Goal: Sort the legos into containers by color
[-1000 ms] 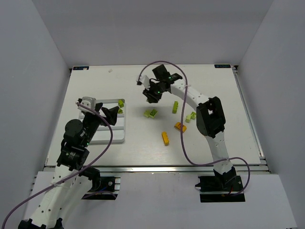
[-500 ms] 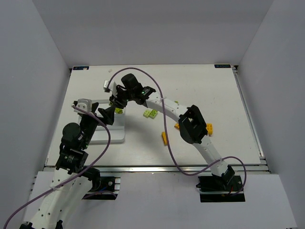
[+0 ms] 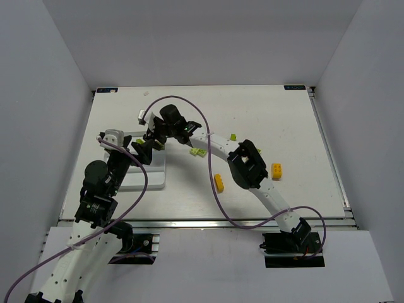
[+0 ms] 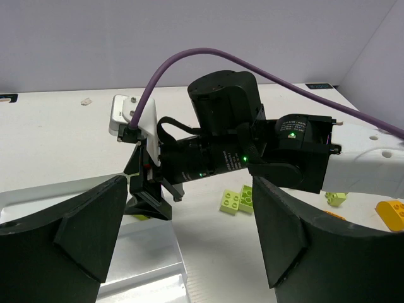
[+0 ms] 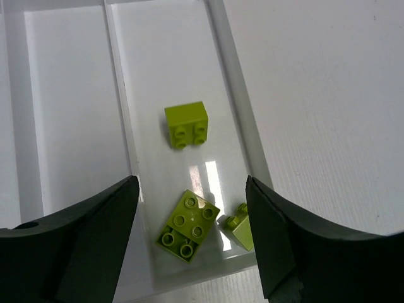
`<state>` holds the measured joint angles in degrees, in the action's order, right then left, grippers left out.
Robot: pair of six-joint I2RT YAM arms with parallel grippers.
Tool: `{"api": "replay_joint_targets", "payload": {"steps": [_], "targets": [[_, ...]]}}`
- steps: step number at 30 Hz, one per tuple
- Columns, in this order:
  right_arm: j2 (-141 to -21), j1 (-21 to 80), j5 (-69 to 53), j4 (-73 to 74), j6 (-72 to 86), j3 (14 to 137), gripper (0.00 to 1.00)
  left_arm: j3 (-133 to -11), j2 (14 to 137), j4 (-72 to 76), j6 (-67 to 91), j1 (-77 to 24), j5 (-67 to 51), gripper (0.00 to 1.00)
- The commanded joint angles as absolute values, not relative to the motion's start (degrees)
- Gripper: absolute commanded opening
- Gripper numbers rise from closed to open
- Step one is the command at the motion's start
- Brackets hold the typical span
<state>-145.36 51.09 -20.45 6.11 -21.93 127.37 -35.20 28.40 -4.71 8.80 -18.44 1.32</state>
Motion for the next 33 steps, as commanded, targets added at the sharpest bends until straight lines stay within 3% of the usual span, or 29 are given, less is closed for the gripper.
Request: {"api": "replay_joint_targets", "payload": {"steps": [1, 5, 7, 8, 9, 11, 13, 15, 16, 17, 19, 21, 25, 28, 29, 30, 31, 33], "targets": [[-143.6, 50.9, -20.1, 1.8, -20.0, 129.0, 0.74, -35.0, 28.7, -4.5, 8.3, -18.3, 0.7, 0.89], [-137.7, 49.8, -19.4, 3.5, -16.1, 125.9, 0.7, -34.8, 29.3, -4.1, 8.3, -18.3, -2.2, 0.86], [-131.9, 48.2, -17.6, 4.6, -12.7, 120.8, 0.6, -34.7, 29.7, -3.8, 8.3, -18.3, -4.0, 0.7], [-130.0, 47.5, -16.5, 5.2, -11.5, 118.6, 0.52, -34.7, 30.1, -3.5, 8.1, -18.3, -5.3, 0.6], [-127.6, 45.6, -15.5, 6.1, -8.5, 113.3, 0.28, -34.8, 30.8, -3.3, 8.0, -18.3, -7.9, 0.4], [-120.3, 42.6, -14.9, 7.8, -6.9, 107.3, 0.03, -34.8, 32.1, -2.7, 7.8, -18.3, -10.9, 0.26], [-112.8, 39.5, -15.5, 10.9, -5.5, 99.1, 0.0, -34.8, 34.4, -1.9, 8.0, -18.8, -15.9, 0.22], [-105.5, 35.7, -18.8, 15.3, -6.0, 94.2, 0.11, -35.1, 37.4, -0.6, 9.2, -19.4, -20.4, 0.23], [-103.2, 31.5, -22.6, 17.3, -7.8, 90.6, 0.26, -35.9, 41.6, -0.4, 10.0, -19.4, -21.7, 0.33], [-101.1, 30.2, -24.7, 19.0, -8.3, 88.9, 0.59, -37.0, 44.4, -0.4, 11.6, -19.4, -23.5, 0.41], [-93.5, 24.4, -29.6, 21.1, -7.9, 82.2, 0.76, -39.7, 54.1, -1.0, 13.0, -20.1, -28.6, 0.6], [-85.7, 21.9, -32.9, 20.4, -7.0, 76.7, 0.84, -43.8, 59.7, -2.5, 15.5, -21.1, -29.1, 0.65], [-73.2, 12.7, -39.8, 15.9, -1.9, 63.4, 0.83, -49.0, 69.9, -2.6, 19.5, -26.4, -23.3, 0.68], [-66.3, 6.3, -46.0, 14.5, 3.4, 55.5, 0.54, -56.6, 79.7, -6.5, 22.5, -32.3, -16.6, 0.69], [-64.7, 5.1, -48.0, 14.2, 4.2, 53.7, 0.32, -58.8, 82.4, -8.9, 23.7, -35.2, -12.4, 0.7], [-62.5, 1.3, -49.9, 15.0, 4.9, 53.8, 0.2, -63.3, 87.5, -10.3, 24.1, -36.7, -9.8, 0.71], [-61.3, 0.7, -49.8, 16.9, 4.7, 54.2, 0.02, -65.7, 90.0, -12.8, 25.0, -39.3, -5.0, 0.73], [-57.7, -2.7, -47.6, 16.4, 4.0, 53.0, 0.0, -72.4, 96.7, -14.5, 25.6, -41.6, -0.8, 0.77]]}}
